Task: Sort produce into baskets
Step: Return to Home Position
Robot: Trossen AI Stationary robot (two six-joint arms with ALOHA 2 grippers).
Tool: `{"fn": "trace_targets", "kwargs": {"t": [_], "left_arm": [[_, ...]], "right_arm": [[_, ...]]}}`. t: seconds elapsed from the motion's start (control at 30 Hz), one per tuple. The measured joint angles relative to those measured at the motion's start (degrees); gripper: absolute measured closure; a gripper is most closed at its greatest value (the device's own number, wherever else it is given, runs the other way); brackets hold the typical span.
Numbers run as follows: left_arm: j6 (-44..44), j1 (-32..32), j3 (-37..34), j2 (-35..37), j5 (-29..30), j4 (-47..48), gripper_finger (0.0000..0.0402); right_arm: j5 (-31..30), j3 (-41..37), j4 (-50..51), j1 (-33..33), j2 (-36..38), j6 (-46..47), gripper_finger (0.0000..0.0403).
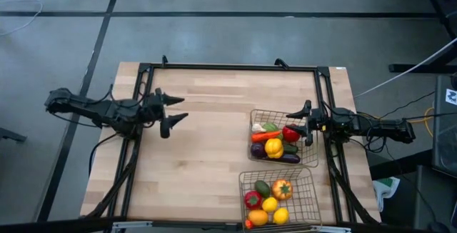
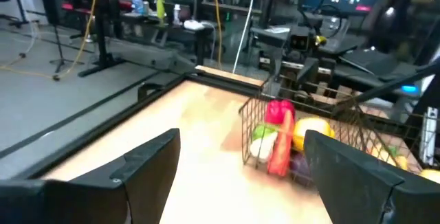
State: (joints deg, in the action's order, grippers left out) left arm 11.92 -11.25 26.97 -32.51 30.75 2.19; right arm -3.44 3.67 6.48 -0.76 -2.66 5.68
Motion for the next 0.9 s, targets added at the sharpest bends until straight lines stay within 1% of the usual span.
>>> {"fn": "trace_targets", "kwargs": {"t": [0.13, 0.2, 0.27, 0.4, 0.57, 0.63, 0.73, 0.8, 0.9], "left_arm": [[-0.06, -0.02, -11.25, 7.52, -0.16, -5.96, 0.0096], [-0.07, -0.02, -15.29, 11.5, -0.13, -7.99, 0.0096], [0.01, -0.02, -18.54, 15.57, -0.11, -8.12, 0.0096], [-0.64, 0.0, -22.8, 23.41, -0.05, -7.72, 0.0095], [-5.03, 0.0, -24.87, 31.85, 0.04, -5.52, 0.0095], [-6.08, 0.12, -25.27, 32.32, 1.1, -5.33, 0.0095], [-6.15, 0.72, -25.79, 32.17, 5.13, -4.45, 0.0095], [-7.43, 1.48, -25.97, 32.3, 5.94, -4.99, 0.0095], [-7.9, 2.85, -26.0, 32.3, 5.54, -5.0, 0.0095]], "right_arm": [[0.0, 0.01, 0.0, -0.01, 0.0, 0.01, 0.0189], [0.0, 0.01, 0.0, -0.01, 0.0, 0.01, 0.0189], [0.0, 0.0, 0.0, -0.01, 0.0, 0.0, 0.0189], [0.0, 0.0, 0.01, 0.0, 0.01, 0.01, 0.0189], [0.0, 0.0, 0.0, -0.01, 0.01, 0.0, 0.0189], [0.0, 0.01, 0.0, 0.0, 0.02, 0.01, 0.0189], [0.0, 0.01, 0.0, 0.01, 0.02, 0.01, 0.0189], [0.0, 0.01, 0.0, -0.01, 0.0, 0.01, 0.0189], [0.38, 0.01, 0.04, 0.0, 0.01, 0.0, 0.0189]]}}
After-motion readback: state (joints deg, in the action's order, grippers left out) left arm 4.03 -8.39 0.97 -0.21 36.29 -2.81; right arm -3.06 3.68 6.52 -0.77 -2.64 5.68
